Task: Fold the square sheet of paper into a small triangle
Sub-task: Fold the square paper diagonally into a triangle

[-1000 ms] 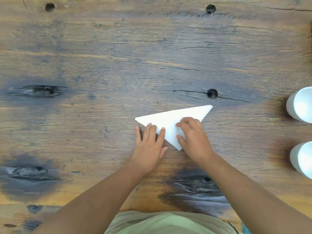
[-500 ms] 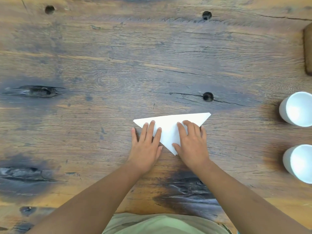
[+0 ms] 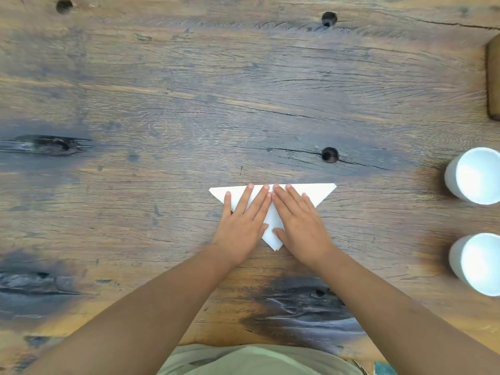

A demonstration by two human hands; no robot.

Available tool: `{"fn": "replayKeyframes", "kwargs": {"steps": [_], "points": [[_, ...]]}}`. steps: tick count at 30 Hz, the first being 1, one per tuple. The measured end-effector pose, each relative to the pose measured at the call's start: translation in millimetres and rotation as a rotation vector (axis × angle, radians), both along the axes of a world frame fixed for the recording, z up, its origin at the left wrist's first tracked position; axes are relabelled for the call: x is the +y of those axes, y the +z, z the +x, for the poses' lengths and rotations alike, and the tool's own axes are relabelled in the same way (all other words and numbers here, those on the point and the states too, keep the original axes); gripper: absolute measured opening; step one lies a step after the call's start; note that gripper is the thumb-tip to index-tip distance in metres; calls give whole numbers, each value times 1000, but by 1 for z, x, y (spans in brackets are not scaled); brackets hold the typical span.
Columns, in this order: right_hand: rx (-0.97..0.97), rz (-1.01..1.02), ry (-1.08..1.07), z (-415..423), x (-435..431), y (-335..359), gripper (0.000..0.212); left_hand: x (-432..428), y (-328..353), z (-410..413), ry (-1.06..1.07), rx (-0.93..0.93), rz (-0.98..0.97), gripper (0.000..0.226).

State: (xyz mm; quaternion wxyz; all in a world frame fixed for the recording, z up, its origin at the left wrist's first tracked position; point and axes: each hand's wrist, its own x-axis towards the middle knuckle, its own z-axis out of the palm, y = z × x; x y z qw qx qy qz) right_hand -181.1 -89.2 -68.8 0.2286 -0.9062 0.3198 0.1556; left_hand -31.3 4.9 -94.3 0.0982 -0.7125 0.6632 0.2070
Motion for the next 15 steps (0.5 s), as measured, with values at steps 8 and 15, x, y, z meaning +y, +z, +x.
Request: {"fn": "replayKeyframes", "kwargs": {"steps": [8, 15], "points": [[-33, 16, 12, -1, -1, -2, 85, -2, 5, 0, 5, 26, 32, 64], [-56, 27, -21, 5, 4, 1, 76, -2, 7, -3, 37, 32, 8, 62]]}}
